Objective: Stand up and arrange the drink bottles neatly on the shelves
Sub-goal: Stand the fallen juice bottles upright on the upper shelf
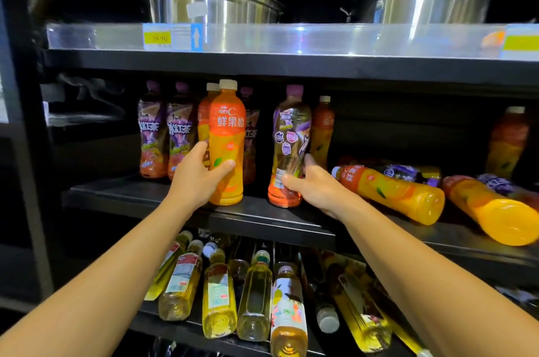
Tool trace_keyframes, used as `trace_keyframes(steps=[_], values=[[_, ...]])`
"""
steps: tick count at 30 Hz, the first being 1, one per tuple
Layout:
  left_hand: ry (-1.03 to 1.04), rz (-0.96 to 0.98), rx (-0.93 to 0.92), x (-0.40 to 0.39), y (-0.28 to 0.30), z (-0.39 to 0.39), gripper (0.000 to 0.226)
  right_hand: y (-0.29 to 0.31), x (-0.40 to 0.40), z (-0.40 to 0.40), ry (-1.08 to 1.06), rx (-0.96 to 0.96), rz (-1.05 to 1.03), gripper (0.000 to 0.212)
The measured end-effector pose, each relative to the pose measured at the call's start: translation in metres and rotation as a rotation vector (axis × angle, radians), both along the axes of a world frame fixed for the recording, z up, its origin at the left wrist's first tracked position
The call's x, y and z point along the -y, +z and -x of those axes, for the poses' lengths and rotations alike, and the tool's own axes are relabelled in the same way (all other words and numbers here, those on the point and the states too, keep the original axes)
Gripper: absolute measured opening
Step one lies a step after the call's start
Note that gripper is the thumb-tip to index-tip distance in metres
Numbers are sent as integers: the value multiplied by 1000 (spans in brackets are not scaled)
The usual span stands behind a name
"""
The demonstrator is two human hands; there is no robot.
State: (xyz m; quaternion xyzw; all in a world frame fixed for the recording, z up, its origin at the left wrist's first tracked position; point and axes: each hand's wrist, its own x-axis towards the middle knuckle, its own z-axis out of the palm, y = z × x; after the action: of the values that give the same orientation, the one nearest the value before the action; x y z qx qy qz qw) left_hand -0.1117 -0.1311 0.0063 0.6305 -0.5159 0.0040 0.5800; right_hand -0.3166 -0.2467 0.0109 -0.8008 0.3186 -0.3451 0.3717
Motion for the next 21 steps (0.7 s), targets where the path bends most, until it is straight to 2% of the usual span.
trace_keyframes(steps=[7,10,12,15,18,21], values=[[143,-87,27,-1,6,-6,65,8,-15,-30,-25,-179,136,68],[247,128,184,-19,0,12,61,11,-23,-7,-71,-177,285,79],[199,267,216,-33,-7,39,53,15,-29,26,-142,-93,357,70],[66,337,234,-32,-11,86,43,25,-30,91,-274,-62,503,44],[-61,275,238,-1,-5,137,40,35,-16,156,-486,-176,623,38],[-142,144,272,49,-1,183,44,41,5,215,-653,-376,584,42]])
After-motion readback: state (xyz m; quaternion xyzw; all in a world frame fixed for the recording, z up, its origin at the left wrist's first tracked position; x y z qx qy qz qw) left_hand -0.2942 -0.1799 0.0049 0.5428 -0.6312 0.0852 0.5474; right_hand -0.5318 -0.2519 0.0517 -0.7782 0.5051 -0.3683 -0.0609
